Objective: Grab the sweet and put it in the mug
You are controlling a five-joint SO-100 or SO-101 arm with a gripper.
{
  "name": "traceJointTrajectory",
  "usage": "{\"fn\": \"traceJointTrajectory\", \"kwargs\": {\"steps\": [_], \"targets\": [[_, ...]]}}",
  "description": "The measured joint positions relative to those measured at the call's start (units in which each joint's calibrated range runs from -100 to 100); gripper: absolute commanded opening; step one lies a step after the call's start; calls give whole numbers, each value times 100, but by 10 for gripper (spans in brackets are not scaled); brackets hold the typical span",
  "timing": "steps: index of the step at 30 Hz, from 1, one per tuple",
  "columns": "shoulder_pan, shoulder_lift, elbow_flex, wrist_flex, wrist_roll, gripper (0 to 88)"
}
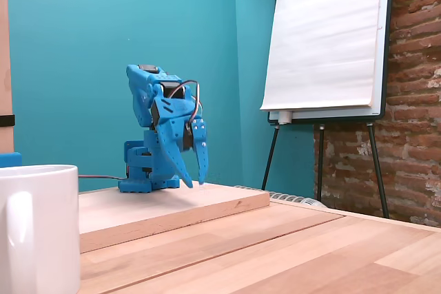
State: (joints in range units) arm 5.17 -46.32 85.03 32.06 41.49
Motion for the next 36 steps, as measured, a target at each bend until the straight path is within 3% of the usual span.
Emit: {"fn": "traceJointTrajectory", "kwargs": {"steps": [14,20,27,36], "targets": [[-753,-836,1219,-8,20,55],[-805,-1253,1381,114,454,55],[-871,-1517,1381,1164,1040,48],[-871,-1517,1381,1237,1148,51]]}}
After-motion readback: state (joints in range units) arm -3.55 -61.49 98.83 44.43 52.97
